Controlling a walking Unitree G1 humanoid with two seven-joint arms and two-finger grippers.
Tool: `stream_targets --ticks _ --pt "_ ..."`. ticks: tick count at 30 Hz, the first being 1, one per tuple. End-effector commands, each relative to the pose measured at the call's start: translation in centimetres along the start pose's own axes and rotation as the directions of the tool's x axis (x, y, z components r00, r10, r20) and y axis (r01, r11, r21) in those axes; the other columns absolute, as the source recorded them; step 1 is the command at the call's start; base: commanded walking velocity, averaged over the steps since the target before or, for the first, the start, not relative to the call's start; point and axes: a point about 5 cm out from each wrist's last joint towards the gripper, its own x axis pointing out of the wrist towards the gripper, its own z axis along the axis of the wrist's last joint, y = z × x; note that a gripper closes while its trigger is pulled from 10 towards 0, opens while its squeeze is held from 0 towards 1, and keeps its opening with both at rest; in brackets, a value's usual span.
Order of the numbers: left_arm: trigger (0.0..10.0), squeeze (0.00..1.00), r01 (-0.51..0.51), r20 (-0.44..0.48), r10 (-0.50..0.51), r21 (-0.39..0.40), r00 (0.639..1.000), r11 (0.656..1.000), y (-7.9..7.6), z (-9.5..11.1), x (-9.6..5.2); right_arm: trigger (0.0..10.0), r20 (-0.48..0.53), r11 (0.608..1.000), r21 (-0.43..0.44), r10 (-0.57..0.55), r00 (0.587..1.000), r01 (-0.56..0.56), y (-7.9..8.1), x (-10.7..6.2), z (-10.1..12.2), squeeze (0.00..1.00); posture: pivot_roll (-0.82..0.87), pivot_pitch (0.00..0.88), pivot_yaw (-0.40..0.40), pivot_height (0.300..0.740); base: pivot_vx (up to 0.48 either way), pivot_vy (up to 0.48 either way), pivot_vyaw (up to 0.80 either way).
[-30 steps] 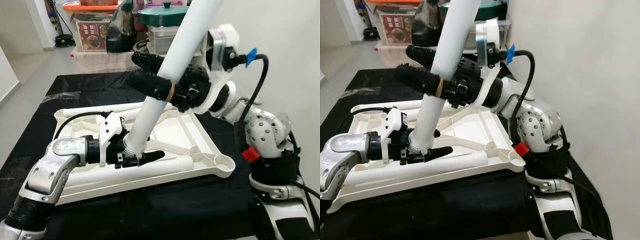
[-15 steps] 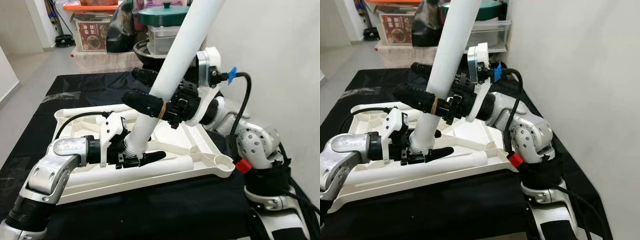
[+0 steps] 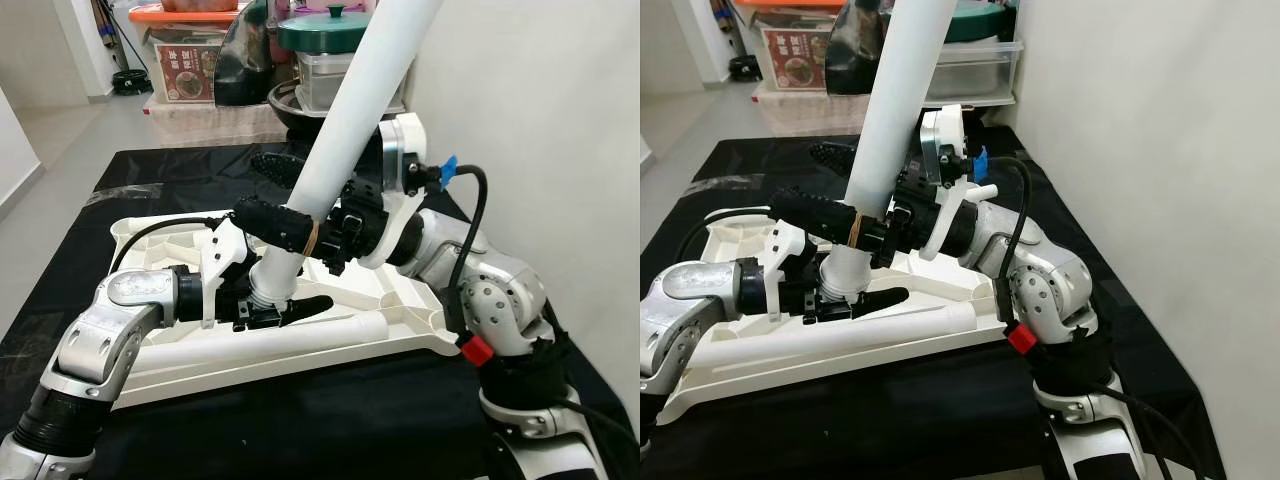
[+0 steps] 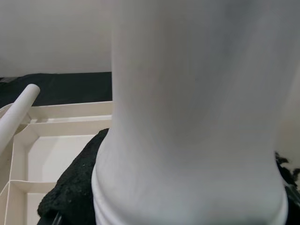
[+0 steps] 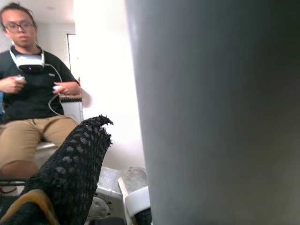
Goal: Building children table
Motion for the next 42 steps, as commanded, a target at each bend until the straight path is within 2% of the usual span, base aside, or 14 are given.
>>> stream_targets --ticks 1,2,5,6,23,24,25,27,28,34,38,41,42 --pt "10.0 0.00 0.034 -0.002 -0.034 0.000 0.999 0.999 -0.2 0.0 0.5 10.0 -0.005 0.999 -0.025 0.028 1.000 -0.028 0.6 0.6 -0.2 0.00 0.01 0.000 -0.036 0.740 0.000 0.000 0.00" --pt "10.0 0.00 0.035 -0.002 -0.035 0.001 0.999 0.999 -0.3 0.0 0.5 8.6 -0.019 0.999 -0.045 0.017 1.000 -0.018 0.6 0.7 -0.5 0.00 0.01 0.000 -0.036 0.740 0.000 0.000 0.00" --pt "10.0 0.00 0.036 -0.002 -0.036 0.001 0.999 0.999 -0.3 0.0 0.5 8.6 -0.029 0.998 -0.059 0.010 1.000 -0.011 0.5 0.8 -0.8 0.00 0.01 0.000 -0.036 0.740 0.000 0.000 0.00" --pt "10.0 0.00 0.037 -0.002 -0.037 0.000 0.999 0.999 -0.3 -0.1 0.5 0.0 -0.027 0.998 -0.059 0.009 1.000 -0.011 0.6 0.9 -0.9 0.00 0.01 0.000 -0.036 0.740 0.000 0.000 0.00" --pt "10.0 0.00 0.046 -0.012 -0.046 0.014 0.999 0.999 -0.5 -0.3 0.6 0.0 0.010 0.998 -0.056 -0.031 0.999 0.032 0.4 1.0 -1.4 0.00 0.01 0.000 -0.035 0.740 0.000 0.000 0.00" --pt "10.0 0.50 0.039 -0.003 -0.039 0.022 0.999 0.999 -0.5 -0.3 0.5 0.0 0.018 0.997 -0.058 -0.046 0.999 0.047 0.2 0.8 -1.3 0.00 0.01 0.000 -0.036 0.740 0.000 0.000 0.00" --pt "10.0 0.85 0.031 0.007 -0.031 0.025 0.999 0.999 -0.4 -0.3 0.5 0.0 0.026 0.996 -0.062 -0.062 0.998 0.063 0.1 0.7 -1.2 0.00 0.01 0.000 -0.037 0.740 0.000 0.000 0.00" --pt "10.0 0.85 0.025 0.014 -0.025 0.026 1.000 0.999 -0.4 -0.2 0.4 0.0 0.031 0.995 -0.064 -0.072 0.997 0.074 0.0 0.6 -1.2 0.00 0.01 0.000 -0.037 0.740 0.000 0.000 0.00" --pt "10.0 1.00 0.020 0.028 -0.021 0.018 0.999 1.000 -0.4 -0.1 0.2 0.0 0.035 0.994 -0.070 -0.086 0.996 0.088 -0.2 0.4 -1.1 0.00 0.01 0.000 -0.038 0.740 0.000 0.000 0.00" --pt "10.0 1.00 0.011 0.084 -0.010 -0.007 0.996 1.000 -0.2 0.8 -0.3 0.0 0.036 0.991 -0.078 -0.109 0.993 0.112 -0.6 0.0 -1.0 0.00 0.02 0.000 -0.046 0.740 0.000 0.000 0.00" --pt "10.0 1.00 -0.069 0.081 0.068 0.002 0.994 0.998 0.6 0.9 -1.0 0.0 0.018 0.980 -0.123 -0.153 0.988 0.154 -1.3 -0.5 -1.0 0.00 0.02 0.000 -0.050 0.740 0.000 0.000 0.00" --pt "10.0 1.00 -0.137 0.092 0.135 0.014 0.987 0.991 1.0 1.1 -1.7 0.0 -0.032 0.929 -0.212 -0.315 0.948 0.302 -3.8 -2.1 -0.8 0.00 0.02 0.000 -0.053 0.740 0.000 0.000 0.00" --pt "10.0 1.00 -0.137 0.092 0.135 0.014 0.987 0.991 1.0 1.1 -1.7 0.0 -0.032 0.929 -0.212 -0.315 0.948 0.302 -3.8 -2.1 -0.8 0.00 0.02 0.000 -0.053 0.740 0.000 0.000 0.00"
